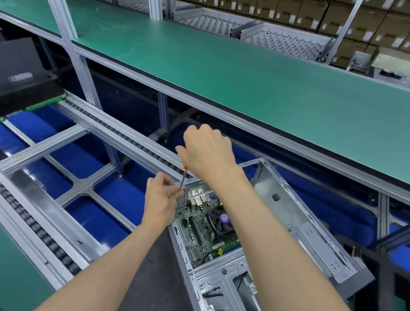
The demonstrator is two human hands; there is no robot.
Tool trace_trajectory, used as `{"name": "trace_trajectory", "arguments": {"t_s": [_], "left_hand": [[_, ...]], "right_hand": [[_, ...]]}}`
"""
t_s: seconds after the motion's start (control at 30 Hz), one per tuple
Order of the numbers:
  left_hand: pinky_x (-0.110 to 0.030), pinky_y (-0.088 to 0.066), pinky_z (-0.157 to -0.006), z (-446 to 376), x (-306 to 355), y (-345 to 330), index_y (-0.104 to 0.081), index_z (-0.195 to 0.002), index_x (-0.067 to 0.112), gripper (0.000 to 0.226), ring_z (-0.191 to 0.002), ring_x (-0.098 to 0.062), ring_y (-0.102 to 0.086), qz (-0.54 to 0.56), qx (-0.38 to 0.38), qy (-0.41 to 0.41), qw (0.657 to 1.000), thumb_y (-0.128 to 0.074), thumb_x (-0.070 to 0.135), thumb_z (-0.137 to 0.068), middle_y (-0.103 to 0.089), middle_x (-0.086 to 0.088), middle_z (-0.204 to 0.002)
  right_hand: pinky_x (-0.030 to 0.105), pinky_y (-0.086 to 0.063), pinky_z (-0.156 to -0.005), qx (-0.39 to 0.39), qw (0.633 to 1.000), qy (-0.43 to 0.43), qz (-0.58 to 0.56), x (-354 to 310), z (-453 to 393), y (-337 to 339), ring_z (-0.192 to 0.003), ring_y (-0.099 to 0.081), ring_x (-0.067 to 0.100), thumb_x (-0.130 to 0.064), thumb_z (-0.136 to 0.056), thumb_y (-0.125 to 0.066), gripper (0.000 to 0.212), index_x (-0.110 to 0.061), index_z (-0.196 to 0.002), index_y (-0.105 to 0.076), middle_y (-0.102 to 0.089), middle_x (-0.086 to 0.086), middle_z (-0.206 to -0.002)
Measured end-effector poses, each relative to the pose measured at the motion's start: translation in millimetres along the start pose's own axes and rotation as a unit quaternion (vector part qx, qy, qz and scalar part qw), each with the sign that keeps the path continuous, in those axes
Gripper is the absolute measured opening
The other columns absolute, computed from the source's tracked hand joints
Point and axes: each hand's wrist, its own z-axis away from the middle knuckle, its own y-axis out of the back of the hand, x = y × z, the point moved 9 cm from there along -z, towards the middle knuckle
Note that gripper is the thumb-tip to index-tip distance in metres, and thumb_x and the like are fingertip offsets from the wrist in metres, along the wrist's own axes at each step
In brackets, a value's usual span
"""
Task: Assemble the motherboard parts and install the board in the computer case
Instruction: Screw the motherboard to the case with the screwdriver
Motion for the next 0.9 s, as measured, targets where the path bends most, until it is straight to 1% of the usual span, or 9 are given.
{"name": "trace_trajectory", "arguments": {"t_s": [0.07,0.17,0.3,0.4,0.5,0.67,0.73,0.8,0.9], "left_hand": [[-0.008,-0.042,-0.050,0.2,-0.3,-0.3,-0.048,-0.080,0.009,0.027,-0.076,-0.010,-0.046,0.003,-0.003,0.002,1.000,-0.066,-0.012,-0.084,-0.042,-0.008,-0.093],[-0.011,-0.040,-0.047,-0.2,-3.2,0.8,-0.049,-0.080,0.010,0.025,-0.076,-0.012,-0.045,0.003,0.006,0.002,1.000,-0.069,-0.004,-0.085,-0.045,-0.010,-0.094],[-0.008,-0.038,-0.052,-0.3,-1.0,0.9,-0.052,-0.081,0.009,0.023,-0.077,0.006,-0.044,-0.019,0.006,-0.018,1.000,-0.074,0.002,-0.085,-0.050,-0.011,-0.093],[-0.010,-0.038,-0.048,-0.2,-0.9,1.1,-0.052,-0.083,0.007,0.022,-0.070,0.006,-0.045,-0.013,0.009,-0.011,1.000,-0.072,0.002,-0.086,-0.051,-0.015,-0.095],[-0.011,-0.037,-0.044,0.8,-0.4,1.4,-0.052,-0.083,0.005,0.019,-0.067,0.007,-0.046,-0.009,0.011,-0.012,1.000,-0.070,0.001,-0.087,-0.050,-0.018,-0.097],[-0.008,-0.039,-0.053,1.9,5.3,0.8,-0.054,-0.081,0.007,0.021,-0.075,0.008,-0.044,-0.042,0.003,-0.034,0.999,-0.074,0.001,-0.084,-0.052,-0.012,-0.094],[-0.009,-0.039,-0.049,2.1,3.9,1.7,-0.054,-0.083,0.006,0.020,-0.072,0.010,-0.045,-0.032,0.007,-0.024,0.999,-0.073,0.000,-0.084,-0.052,-0.015,-0.095],[-0.009,-0.038,-0.046,1.6,2.9,1.4,-0.053,-0.084,0.005,0.020,-0.070,0.012,-0.045,-0.025,0.009,-0.023,0.999,-0.072,-0.001,-0.085,-0.052,-0.017,-0.096],[-0.009,-0.039,-0.048,1.4,1.4,0.6,-0.054,-0.083,0.006,0.020,-0.074,0.011,-0.045,-0.033,0.005,-0.026,0.999,-0.072,-0.002,-0.084,-0.053,-0.017,-0.096]], "right_hand": [[0.037,-0.032,-0.065,-0.025,0.999,0.014,-0.014,-2.2,-0.9,-2.7,-0.086,-0.055,0.033,-0.031,-0.090,-0.061,0.020,-0.016,-0.096,-0.049,-0.052,0.006,-0.097],[0.030,-0.029,-0.058,-0.079,0.991,0.038,-0.105,-6.2,0.1,-7.6,-0.080,-0.049,0.027,-0.014,-0.078,-0.062,0.023,-0.016,-0.098,-0.050,-0.046,0.000,-0.098],[0.037,-0.033,-0.064,-0.031,0.999,0.012,-0.029,-2.0,0.3,-2.6,-0.077,-0.046,0.027,-0.024,-0.094,-0.057,0.013,-0.012,-0.098,-0.053,-0.044,0.002,-0.088],[0.038,-0.032,-0.065,-0.032,0.999,0.021,-0.014,-4.0,-1.0,-0.5,-0.076,-0.046,0.027,-0.030,-0.091,-0.059,0.019,-0.015,-0.093,-0.047,-0.041,0.001,-0.088],[0.036,-0.034,-0.065,-0.082,0.991,0.038,-0.100,-7.0,0.3,-5.0,-0.081,-0.051,0.029,-0.016,-0.079,-0.061,0.022,-0.015,-0.098,-0.049,-0.050,0.001,-0.098],[0.038,-0.031,-0.065,-0.020,1.000,0.015,0.001,-1.8,0.7,-0.3,-0.076,-0.044,0.027,-0.029,-0.096,-0.056,0.015,-0.015,-0.097,-0.051,-0.043,0.000,-0.086],[0.038,-0.032,-0.065,-0.043,0.999,0.027,-0.018,-4.1,-0.8,-3.8,-0.077,-0.048,0.028,-0.028,-0.089,-0.060,0.019,-0.014,-0.098,-0.050,-0.041,-0.002,-0.085],[0.037,-0.034,-0.065,-0.080,0.993,0.041,-0.077,-7.6,-1.3,-7.3,-0.080,-0.050,0.029,-0.018,-0.078,-0.062,0.025,-0.015,-0.102,-0.053,-0.047,0.001,-0.095],[0.037,-0.033,-0.064,-0.060,0.996,0.043,-0.058,-8.3,-1.7,-5.6,-0.077,-0.047,0.028,-0.017,-0.084,-0.060,0.016,-0.014,-0.094,-0.048,-0.046,0.001,-0.092]]}}
